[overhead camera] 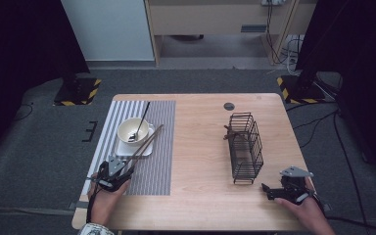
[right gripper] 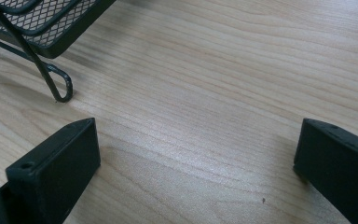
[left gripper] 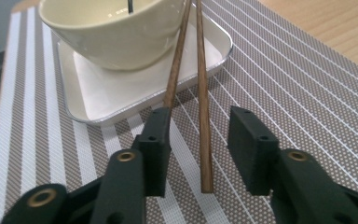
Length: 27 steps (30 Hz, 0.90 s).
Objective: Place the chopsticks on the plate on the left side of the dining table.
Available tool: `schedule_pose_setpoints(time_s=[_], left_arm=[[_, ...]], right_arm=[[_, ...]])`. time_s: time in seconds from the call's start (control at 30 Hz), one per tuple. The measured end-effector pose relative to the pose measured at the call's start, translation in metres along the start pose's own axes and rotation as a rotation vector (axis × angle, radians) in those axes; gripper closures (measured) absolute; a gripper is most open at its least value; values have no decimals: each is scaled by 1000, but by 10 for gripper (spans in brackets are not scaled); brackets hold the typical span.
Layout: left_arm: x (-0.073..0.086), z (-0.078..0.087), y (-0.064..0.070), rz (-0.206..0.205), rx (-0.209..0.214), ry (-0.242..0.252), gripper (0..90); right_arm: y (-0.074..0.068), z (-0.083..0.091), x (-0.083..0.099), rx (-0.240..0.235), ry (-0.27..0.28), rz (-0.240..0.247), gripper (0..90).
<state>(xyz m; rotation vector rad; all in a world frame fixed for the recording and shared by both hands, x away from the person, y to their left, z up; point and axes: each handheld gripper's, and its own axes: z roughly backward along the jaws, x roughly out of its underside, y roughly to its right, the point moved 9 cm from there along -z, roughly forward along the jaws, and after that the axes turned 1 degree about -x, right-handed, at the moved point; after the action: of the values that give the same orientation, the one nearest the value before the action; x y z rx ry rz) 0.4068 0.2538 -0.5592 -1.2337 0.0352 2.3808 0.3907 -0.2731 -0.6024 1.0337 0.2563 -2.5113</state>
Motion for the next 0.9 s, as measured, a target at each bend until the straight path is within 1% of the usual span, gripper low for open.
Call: schedule_pose_setpoints(time_s=[0.07, 0.17, 0.27, 0.4, 0.5, 0.63, 0.77, 0.9], left_arm=[[-1, 0, -1, -6, -8, 12, 514], [-1, 0, -3, -18, -24, 15, 447], [0, -2, -5, -20, -33, 13, 382], [3, -5, -8, -11, -36, 1, 326], [6, -8, -8, -11, -26, -13, 307], [11, -12, -8, -20, -26, -36, 306], [13, -15, -9, -2, -21, -43, 321], [15, -18, -8, 9, -9, -53, 339]], right_arm=[[0, 0, 0, 0, 0, 0, 2], [0, 0, 0, 0, 0, 0, 2], [0, 0, 0, 0, 0, 0, 2], [0, 0, 0, 0, 0, 0, 2], [0, 0, 0, 0, 0, 0, 2], [0, 0, 0, 0, 0, 1, 2], [0, 0, 0, 0, 0, 0, 2], [0, 0, 0, 0, 0, 0, 2]])
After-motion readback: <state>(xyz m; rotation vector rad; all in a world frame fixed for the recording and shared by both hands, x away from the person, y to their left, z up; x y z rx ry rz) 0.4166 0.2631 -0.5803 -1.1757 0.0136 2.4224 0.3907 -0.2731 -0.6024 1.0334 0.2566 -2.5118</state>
